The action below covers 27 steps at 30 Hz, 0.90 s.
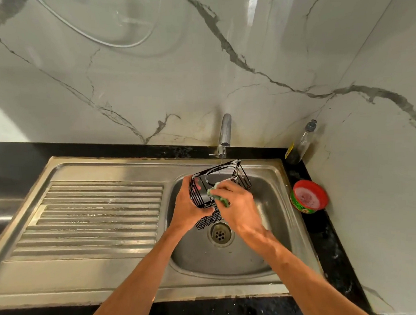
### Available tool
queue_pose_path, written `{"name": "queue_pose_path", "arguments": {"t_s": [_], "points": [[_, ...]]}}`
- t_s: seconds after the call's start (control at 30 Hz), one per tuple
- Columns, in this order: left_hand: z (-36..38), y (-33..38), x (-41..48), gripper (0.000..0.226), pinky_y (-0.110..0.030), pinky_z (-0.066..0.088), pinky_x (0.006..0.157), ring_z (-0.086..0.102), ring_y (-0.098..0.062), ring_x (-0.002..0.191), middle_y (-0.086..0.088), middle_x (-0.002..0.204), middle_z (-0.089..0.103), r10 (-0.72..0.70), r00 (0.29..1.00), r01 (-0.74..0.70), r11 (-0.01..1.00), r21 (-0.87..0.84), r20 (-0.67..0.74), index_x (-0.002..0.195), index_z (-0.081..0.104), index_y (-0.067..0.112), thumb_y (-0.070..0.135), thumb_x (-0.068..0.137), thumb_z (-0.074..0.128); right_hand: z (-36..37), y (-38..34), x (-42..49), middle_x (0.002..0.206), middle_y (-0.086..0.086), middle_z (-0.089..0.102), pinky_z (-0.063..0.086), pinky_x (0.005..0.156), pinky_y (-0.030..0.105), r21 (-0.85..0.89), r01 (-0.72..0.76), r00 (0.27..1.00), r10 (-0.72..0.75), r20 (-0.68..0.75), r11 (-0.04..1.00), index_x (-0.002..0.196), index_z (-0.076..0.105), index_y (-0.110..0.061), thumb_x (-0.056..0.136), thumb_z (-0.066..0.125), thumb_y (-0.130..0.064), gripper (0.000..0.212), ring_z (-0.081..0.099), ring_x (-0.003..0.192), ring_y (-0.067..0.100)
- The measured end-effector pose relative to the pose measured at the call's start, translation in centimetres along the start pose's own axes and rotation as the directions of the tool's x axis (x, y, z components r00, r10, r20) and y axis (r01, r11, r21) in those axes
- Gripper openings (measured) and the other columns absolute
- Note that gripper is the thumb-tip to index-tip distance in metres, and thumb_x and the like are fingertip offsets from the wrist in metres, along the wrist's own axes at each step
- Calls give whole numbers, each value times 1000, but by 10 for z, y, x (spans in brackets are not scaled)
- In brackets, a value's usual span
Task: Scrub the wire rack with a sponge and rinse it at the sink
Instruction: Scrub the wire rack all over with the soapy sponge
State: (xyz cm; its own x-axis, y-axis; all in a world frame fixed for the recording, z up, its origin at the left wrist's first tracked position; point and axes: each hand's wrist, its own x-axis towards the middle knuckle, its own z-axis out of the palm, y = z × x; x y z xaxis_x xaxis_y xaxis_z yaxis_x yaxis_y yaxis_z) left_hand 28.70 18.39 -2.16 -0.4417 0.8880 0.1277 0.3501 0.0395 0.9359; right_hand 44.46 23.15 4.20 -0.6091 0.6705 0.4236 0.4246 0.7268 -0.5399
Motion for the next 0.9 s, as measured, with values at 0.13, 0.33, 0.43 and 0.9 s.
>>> {"name": "queue_pose_path", "arguments": {"t_s": [0.13,0.33,0.43,0.9], "points": [[1,3,0,92,-34,52,98,61,-6,109,14,112,60,5,1000,-5,1000,-3,6,126,46,29,11,51,96,-7,6,35,99,0,73,60,77,24,-1,-98,982,97,-163,995,99,77,-12,82,73,6,26,68,84,7],[4,3,1,71,-30,53,82,64,-10,90,4,100,64,66,998,-66,998,-13,-2,116,47,29,-2,66,88,18,-28,6,99,11,74,50,94,30,17,172,982,-172,78,985,87,76,-3,77,65,12,22,68,101,26],[0,7,2,82,-20,52,84,64,-4,94,9,103,64,71,997,-71,997,12,-11,119,46,31,7,58,96,11,-6,-7,100,1,75,48,96,29,-75,191,981,-193,-19,979,89,78,-11,71,74,7,26,65,101,16],[1,2,4,94,-9,44,93,57,9,111,17,115,62,13,999,-13,1000,17,37,125,43,35,12,52,97,-18,11,31,101,4,75,61,79,36,-133,-56,992,40,-121,989,103,76,-13,78,65,17,41,70,92,17]]}}
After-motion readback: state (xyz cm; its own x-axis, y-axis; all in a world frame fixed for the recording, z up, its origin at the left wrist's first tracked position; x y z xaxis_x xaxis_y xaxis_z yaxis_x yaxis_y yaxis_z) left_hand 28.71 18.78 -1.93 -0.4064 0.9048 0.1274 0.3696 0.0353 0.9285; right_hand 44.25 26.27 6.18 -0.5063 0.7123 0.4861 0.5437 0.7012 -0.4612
